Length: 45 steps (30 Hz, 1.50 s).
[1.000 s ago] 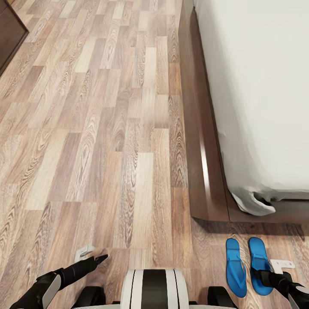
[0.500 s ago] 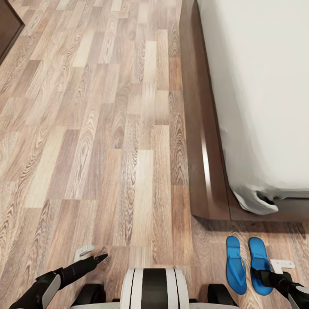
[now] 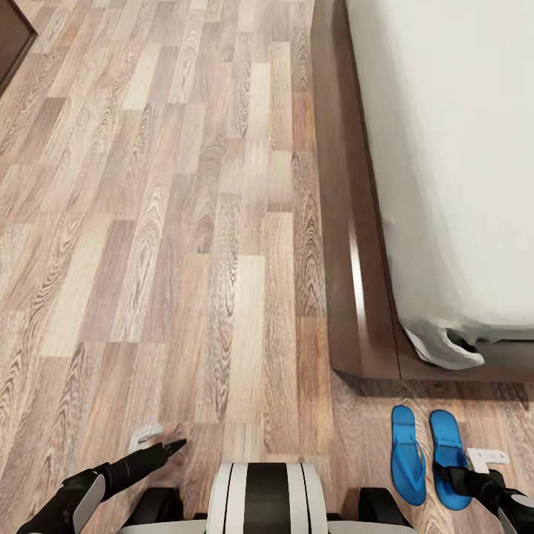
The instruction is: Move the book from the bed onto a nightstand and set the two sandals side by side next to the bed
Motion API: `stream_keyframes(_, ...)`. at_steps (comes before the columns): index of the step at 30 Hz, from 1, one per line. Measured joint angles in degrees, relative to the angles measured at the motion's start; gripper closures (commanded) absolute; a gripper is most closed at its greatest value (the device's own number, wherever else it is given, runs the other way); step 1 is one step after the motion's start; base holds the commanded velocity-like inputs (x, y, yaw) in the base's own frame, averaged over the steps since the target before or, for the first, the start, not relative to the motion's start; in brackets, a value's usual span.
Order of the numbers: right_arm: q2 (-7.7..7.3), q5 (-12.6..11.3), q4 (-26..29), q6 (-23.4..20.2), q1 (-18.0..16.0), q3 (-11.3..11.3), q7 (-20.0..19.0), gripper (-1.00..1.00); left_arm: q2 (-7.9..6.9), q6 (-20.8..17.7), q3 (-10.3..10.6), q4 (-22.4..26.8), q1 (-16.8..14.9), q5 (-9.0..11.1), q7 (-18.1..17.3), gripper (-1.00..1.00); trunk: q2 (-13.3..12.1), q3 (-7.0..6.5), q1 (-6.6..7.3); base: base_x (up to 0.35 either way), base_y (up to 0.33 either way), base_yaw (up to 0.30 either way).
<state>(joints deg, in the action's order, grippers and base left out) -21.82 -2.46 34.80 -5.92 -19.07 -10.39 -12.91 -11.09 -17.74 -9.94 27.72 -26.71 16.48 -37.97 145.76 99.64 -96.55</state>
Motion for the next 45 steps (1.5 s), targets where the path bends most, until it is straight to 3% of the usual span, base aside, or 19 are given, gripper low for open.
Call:
stream_keyframes(4, 0.01, 0.01, 0.0, 0.0, 0.0, 0.0, 0.02, 1.0, 0.0, 0.01, 0.01, -0.01, -0.01, -0.05, 0.03, -1.0, 0.05, 0.88, -0.11, 0.0, 0.0, 0.0)
stream_keyframes(14, 0.01, 0.0, 0.0, 0.08, 0.0, 0.0, 0.02, 1.0, 0.0, -0.04, 0.04, -0.02, 0.02, -0.11, 0.02, -1.0, 0.05, 0.89, -0.1, 0.0, 0.0, 0.0)
stream_keyframes(18, -0.01, -0.06, 0.02, 0.08, -0.02, 0.01, 0.03, 1.0, 0.0, -0.01, 0.02, -0.01, 0.01, -0.09, 0.01, -1.0, 0.11, 1.76, -0.21, 0.0, 0.0, 0.0)
stream_keyframes(45, -0.02, 0.2, 0.21, 0.17, 0.03, 0.09, -0.02, 1.0, -0.01, -0.3, 0.18, -0.04, 0.05, -0.59, 0.04, -1.0, 0.1, 1.78, -0.21, 0.024, 0.0, 0.0)
